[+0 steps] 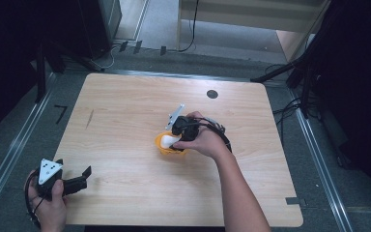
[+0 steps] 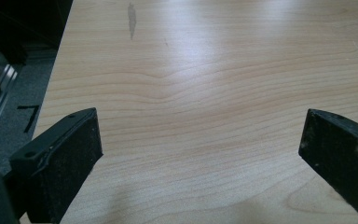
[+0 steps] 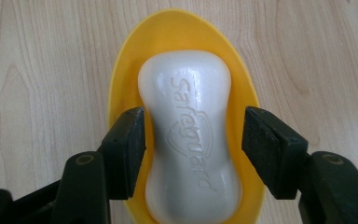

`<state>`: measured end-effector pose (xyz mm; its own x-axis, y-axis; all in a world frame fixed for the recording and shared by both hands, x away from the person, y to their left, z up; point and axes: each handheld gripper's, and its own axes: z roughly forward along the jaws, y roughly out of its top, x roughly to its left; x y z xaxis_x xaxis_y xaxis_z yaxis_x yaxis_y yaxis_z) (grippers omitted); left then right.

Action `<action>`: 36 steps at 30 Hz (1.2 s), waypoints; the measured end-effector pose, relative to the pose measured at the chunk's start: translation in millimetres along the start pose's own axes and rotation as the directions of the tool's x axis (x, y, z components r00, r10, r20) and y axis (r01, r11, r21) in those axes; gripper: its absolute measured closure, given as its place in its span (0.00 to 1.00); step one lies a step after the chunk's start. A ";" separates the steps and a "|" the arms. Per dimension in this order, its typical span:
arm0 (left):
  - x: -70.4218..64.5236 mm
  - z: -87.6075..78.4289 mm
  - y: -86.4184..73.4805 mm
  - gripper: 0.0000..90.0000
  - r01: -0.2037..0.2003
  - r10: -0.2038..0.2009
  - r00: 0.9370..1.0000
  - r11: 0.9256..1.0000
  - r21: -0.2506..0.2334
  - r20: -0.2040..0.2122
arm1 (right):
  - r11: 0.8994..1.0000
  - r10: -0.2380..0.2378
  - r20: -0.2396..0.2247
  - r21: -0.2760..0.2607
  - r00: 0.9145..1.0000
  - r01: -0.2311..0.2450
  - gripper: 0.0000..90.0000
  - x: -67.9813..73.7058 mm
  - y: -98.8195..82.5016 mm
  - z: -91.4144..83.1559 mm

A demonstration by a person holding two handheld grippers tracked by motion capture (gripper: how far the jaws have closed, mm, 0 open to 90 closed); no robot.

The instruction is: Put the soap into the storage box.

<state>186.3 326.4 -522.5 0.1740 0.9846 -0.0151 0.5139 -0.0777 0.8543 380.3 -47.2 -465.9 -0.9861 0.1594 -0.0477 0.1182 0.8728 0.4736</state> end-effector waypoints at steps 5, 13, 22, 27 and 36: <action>-0.2 0.2 -0.1 0.00 0.000 0.000 1.000 1.000 -0.001 0.000 | 1.000 0.024 0.000 -0.012 1.000 -0.024 0.42 0.3 -5.2 -6.8; -1.1 0.7 0.1 0.00 -0.003 0.003 1.000 1.000 0.000 -0.003 | 0.993 0.089 0.033 -0.082 0.995 -0.086 0.36 1.1 -20.0 -22.7; -1.5 0.7 0.0 0.00 -0.007 0.007 1.000 1.000 0.001 -0.005 | 0.954 0.262 0.073 -0.170 0.962 -0.247 0.20 4.5 -43.4 -37.4; -1.5 0.7 0.1 0.00 -0.007 0.007 1.000 1.000 0.002 -0.005 | 0.935 0.314 0.093 -0.202 0.945 -0.291 0.15 7.0 -56.3 -41.7; -1.6 0.7 0.1 0.00 -0.011 0.011 1.000 1.000 0.004 -0.007 | 0.906 0.388 0.096 -0.224 0.917 -0.360 0.04 15.3 -79.3 -44.9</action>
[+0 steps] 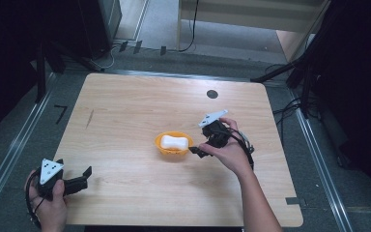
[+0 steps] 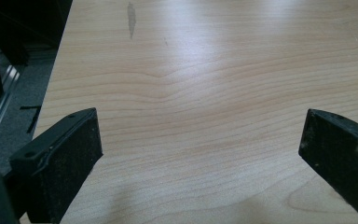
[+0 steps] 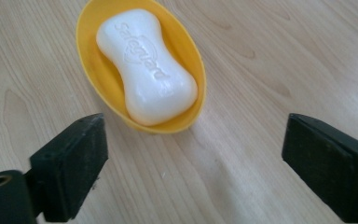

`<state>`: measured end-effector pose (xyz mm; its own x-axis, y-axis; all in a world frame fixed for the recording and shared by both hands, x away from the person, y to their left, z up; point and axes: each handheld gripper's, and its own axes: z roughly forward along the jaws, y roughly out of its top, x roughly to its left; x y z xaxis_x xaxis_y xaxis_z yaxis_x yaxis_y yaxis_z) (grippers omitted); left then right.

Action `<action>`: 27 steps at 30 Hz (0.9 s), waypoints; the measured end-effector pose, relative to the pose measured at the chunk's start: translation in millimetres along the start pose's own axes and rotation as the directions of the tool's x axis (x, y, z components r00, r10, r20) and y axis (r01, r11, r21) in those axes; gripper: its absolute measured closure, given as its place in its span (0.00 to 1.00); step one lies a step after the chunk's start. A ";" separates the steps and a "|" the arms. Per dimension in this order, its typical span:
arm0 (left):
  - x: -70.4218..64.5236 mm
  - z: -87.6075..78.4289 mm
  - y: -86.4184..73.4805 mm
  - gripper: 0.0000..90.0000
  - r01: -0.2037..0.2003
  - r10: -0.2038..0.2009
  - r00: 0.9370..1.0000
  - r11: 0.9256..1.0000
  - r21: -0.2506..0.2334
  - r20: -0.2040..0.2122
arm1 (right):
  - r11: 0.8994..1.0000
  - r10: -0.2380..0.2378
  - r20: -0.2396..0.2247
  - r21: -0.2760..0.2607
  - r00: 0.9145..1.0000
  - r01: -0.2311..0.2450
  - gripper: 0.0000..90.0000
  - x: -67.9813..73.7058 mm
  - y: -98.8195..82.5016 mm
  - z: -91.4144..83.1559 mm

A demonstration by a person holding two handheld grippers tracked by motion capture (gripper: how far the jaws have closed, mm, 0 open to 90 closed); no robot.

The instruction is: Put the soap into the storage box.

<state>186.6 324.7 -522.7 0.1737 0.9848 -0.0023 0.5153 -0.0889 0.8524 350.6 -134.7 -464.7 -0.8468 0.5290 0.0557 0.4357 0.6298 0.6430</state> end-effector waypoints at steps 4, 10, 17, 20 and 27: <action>0.0 0.0 0.0 0.00 0.000 0.000 1.000 1.000 0.000 0.000 | 0.999 0.036 0.002 -0.020 0.999 -0.036 0.01 -1.9 -12.3 -2.0; 0.1 0.1 0.1 0.00 0.000 0.000 1.000 1.000 0.000 0.002 | 0.996 0.075 0.023 -0.042 0.997 -0.074 0.00 -3.8 -31.5 -6.0; -0.1 0.1 0.1 0.00 -0.006 0.006 1.000 1.000 0.001 0.002 | 0.992 0.114 0.058 -0.066 0.992 -0.110 0.00 -3.3 -55.4 -12.3; -0.1 0.1 0.1 0.00 -0.006 0.006 1.000 1.000 0.000 0.001 | 0.990 0.122 0.060 -0.076 0.991 -0.117 0.00 -3.4 -62.5 -13.7; -0.4 0.2 0.1 0.00 -0.009 0.009 1.000 1.000 0.001 0.000 | 0.985 0.152 0.074 -0.096 0.986 -0.145 0.00 -2.0 -83.4 -18.1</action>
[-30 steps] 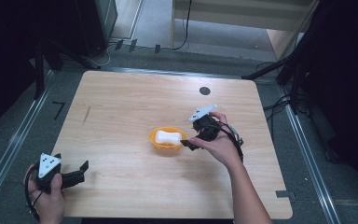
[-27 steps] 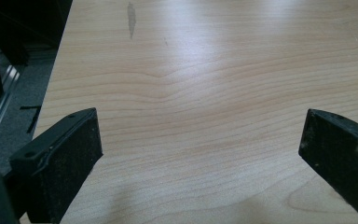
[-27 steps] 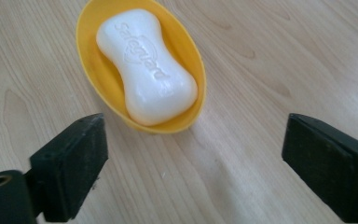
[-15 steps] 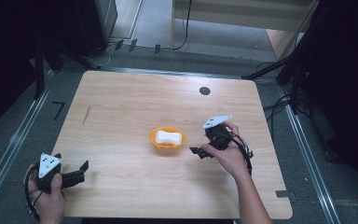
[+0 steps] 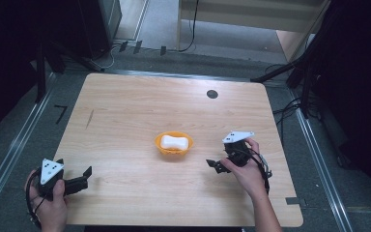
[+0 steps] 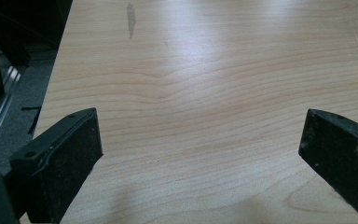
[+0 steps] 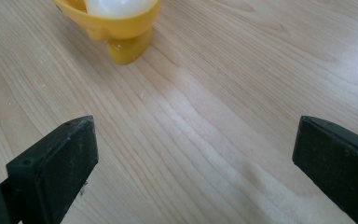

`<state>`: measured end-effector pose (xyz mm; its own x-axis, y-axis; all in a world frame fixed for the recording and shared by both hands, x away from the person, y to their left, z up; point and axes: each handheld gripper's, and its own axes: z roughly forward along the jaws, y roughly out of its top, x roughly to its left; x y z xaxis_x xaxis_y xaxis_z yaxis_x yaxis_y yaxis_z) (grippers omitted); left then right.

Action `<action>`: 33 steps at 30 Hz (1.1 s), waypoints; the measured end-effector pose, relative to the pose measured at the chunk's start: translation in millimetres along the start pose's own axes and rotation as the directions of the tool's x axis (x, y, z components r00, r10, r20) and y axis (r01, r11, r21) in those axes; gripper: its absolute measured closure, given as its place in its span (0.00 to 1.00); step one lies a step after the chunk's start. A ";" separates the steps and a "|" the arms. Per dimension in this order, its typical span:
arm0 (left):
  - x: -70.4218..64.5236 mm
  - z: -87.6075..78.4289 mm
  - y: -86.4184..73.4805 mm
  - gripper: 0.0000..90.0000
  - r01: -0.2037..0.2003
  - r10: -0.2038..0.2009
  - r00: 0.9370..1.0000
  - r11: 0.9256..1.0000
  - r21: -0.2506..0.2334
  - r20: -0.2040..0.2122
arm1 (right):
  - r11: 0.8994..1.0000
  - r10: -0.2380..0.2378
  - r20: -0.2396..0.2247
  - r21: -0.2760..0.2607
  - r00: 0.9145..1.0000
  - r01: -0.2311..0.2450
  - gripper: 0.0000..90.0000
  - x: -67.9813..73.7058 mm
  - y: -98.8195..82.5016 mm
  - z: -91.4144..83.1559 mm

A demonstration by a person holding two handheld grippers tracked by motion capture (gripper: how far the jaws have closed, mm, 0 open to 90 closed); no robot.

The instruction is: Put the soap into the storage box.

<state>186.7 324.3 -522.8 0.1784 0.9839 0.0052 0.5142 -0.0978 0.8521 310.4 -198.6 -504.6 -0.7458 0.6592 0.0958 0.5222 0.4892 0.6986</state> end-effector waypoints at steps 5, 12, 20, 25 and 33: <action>-0.4 0.0 0.1 0.00 -0.004 0.004 1.000 1.000 0.001 -0.004 | 0.999 0.027 0.016 -0.024 1.000 -0.027 0.00 -1.5 -17.3 -6.5; -0.6 -0.2 0.2 0.00 -0.007 0.007 1.000 1.000 0.003 -0.005 | 0.997 0.044 0.042 -0.063 0.998 -0.041 0.00 -3.5 -35.7 -16.8; -0.9 0.0 0.1 0.00 -0.006 0.006 1.000 1.000 0.002 -0.006 | 0.992 0.087 0.076 -0.099 0.993 -0.079 0.00 -8.5 -59.8 -33.7; -1.1 0.0 0.1 0.00 -0.008 0.008 1.000 1.000 0.002 -0.008 | 0.987 0.110 0.098 -0.126 0.989 -0.097 0.00 -11.3 -73.5 -43.8; -1.2 0.2 0.1 0.00 -0.007 0.007 1.000 1.000 0.001 -0.009 | 0.981 0.136 0.121 -0.153 0.983 -0.117 0.00 -14.7 -94.5 -60.1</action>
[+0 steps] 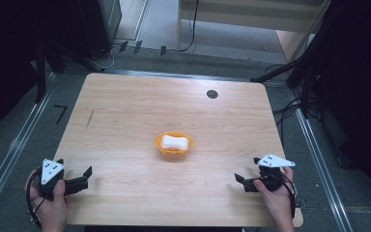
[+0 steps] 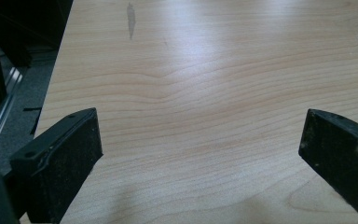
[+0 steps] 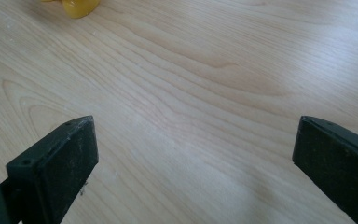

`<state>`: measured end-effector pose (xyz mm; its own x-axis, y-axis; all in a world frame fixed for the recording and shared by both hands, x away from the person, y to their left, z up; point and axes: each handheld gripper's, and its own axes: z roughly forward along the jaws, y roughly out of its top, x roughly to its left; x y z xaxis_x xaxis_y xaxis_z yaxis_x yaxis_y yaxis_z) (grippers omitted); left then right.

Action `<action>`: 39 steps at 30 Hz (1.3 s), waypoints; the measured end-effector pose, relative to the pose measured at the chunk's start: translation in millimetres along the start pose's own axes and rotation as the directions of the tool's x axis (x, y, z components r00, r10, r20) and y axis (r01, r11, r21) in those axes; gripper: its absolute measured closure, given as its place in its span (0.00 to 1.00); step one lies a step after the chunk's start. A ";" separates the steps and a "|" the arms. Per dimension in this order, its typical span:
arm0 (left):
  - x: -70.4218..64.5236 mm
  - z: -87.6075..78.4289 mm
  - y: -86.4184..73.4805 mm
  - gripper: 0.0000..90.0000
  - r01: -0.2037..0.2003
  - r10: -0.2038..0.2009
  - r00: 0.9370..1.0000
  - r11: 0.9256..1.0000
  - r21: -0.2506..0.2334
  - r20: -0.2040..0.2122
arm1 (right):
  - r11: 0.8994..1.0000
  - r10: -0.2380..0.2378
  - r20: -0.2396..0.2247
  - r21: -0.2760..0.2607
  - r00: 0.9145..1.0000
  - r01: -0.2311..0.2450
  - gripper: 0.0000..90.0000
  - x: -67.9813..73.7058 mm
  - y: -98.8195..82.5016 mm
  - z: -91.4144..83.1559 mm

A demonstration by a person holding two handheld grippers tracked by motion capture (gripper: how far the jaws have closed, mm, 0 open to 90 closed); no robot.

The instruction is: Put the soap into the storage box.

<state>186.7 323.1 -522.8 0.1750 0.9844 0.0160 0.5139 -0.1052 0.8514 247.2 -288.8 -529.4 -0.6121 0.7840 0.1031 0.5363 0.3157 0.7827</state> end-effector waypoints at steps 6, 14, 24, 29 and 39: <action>-0.3 0.2 0.0 0.00 -0.001 0.001 1.000 1.000 -0.001 0.000 | 1.000 0.022 0.033 -0.019 0.999 -0.021 0.00 -8.2 -17.5 -16.7; -0.4 0.1 0.0 0.00 -0.003 0.003 1.000 1.000 0.001 0.001 | 0.996 0.072 0.078 -0.049 0.994 -0.068 0.00 -20.7 -40.1 -38.7; 0.0 0.2 0.0 0.00 0.002 -0.002 1.000 1.000 -0.001 0.000 | 0.983 0.145 0.109 -0.132 0.983 -0.130 0.00 -31.0 -67.0 -64.7; 0.5 0.0 0.1 0.00 0.004 -0.004 1.000 1.000 0.001 0.004 | 0.970 0.198 0.125 -0.167 0.972 -0.176 0.00 -37.4 -78.0 -74.9; 0.1 0.3 0.2 0.00 0.003 -0.003 1.000 1.000 0.004 0.000 | 0.953 0.239 0.123 -0.220 0.963 -0.209 0.00 -41.5 -80.1 -74.2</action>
<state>187.1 323.1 -522.8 0.1731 0.9848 0.0133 0.5178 -0.1025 0.8494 186.5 -386.2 -550.8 -0.3894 0.8966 0.2109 0.5109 0.0197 0.8594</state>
